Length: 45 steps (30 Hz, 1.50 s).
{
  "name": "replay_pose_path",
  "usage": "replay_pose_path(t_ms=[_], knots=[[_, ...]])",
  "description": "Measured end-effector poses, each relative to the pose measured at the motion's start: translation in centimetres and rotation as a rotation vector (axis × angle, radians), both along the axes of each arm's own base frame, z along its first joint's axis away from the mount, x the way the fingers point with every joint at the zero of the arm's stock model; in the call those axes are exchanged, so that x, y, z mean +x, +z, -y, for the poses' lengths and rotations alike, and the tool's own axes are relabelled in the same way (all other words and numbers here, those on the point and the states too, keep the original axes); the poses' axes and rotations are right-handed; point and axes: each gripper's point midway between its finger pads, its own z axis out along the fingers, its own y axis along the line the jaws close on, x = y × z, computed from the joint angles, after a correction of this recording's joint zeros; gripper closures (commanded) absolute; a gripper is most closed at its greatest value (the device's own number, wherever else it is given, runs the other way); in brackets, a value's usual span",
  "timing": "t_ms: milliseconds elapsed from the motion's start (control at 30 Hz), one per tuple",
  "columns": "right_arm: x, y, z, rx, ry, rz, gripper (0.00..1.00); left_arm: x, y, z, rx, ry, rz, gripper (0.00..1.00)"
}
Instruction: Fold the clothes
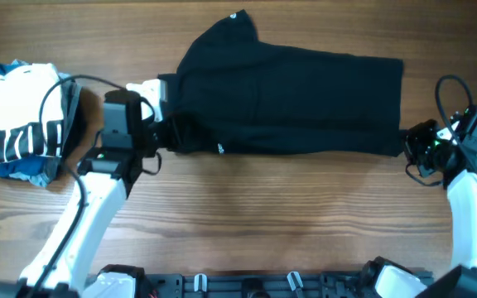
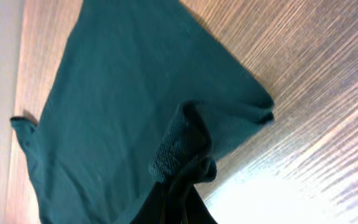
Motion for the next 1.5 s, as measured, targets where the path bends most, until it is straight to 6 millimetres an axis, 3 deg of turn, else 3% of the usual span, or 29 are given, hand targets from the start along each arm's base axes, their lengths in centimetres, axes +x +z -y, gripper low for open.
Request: replay_pose_path(t_ms=[167,200,233,267,300,433,567,700,900,933,1000,1033,1167,1267,1333,1400,1500], knots=[[1.6,-3.0,0.4,0.053,-0.022,-0.037,0.96,3.0,-1.2,0.6,0.011,0.002,0.064,0.96],[1.9,-3.7,0.5,0.062,-0.022,-0.04,0.91,3.6,-1.4,0.6,0.012,0.003,0.078,0.89],[2.5,-4.0,0.6,0.065,-0.016,-0.028,0.71,4.4,-1.4,0.7,0.009,0.005,0.105,0.71],[3.2,-4.1,0.7,0.065,-0.008,-0.007,0.51,4.7,-1.6,0.8,0.009,0.006,0.115,0.45],[3.6,-4.1,0.8,0.061,0.001,0.012,0.42,5.1,-1.6,0.8,0.012,0.003,0.128,0.33],[4.2,-4.0,0.8,0.013,0.081,0.049,0.31,5.3,-2.5,0.1,0.047,0.033,0.112,0.17],[1.6,-5.5,0.0,0.019,0.131,-0.072,0.25,3.1,-5.8,-2.8,0.113,0.104,-0.068,0.16],[-2.0,-7.3,0.2,-0.009,0.115,-0.246,0.24,-0.8,-8.9,-4.7,0.157,0.131,-0.284,0.17],[-1.9,-9.1,0.2,-0.079,0.187,-0.186,0.21,-1.2,-9.7,-4.7,0.169,0.12,-0.309,0.24],[-2.0,-9.3,0.0,-0.079,0.206,-0.182,0.2,-1.1,-10.1,-4.6,0.171,0.117,-0.314,0.37],[-2.5,-9.8,-0.5,-0.071,0.235,-0.183,0.2,-0.7,-11.6,-4.2,0.179,0.104,-0.327,0.83],[-2.6,-9.8,-0.6,-0.072,0.247,-0.18,0.2,-0.7,-12.2,-4.0,0.182,0.097,-0.335,0.96],[-2.6,-9.8,-0.8,-0.076,0.265,-0.175,0.2,-1.3,-13.9,-4.0,0.207,0.091,-0.382,0.96],[-2.4,-9.8,-0.9,-0.087,0.289,-0.16,0.21,-1.4,-14.3,-6.7,0.254,0.212,-0.415,0.96],[-1.4,-9.6,-1.1,-0.108,0.322,-0.095,0.39,-1.2,-14.3,-8.8,0.255,0.295,-0.424,0.96],[-1.3,-9.7,-2.4,-0.082,0.373,-0.06,0.41,-1.1,-14.2,-10.4,0.252,0.358,-0.432,0.96],[-1.4,-9.8,-4.4,-0.05,0.431,-0.055,0.41,-1.1,-13.7,-11.1,0.247,0.39,-0.426,0.96]])
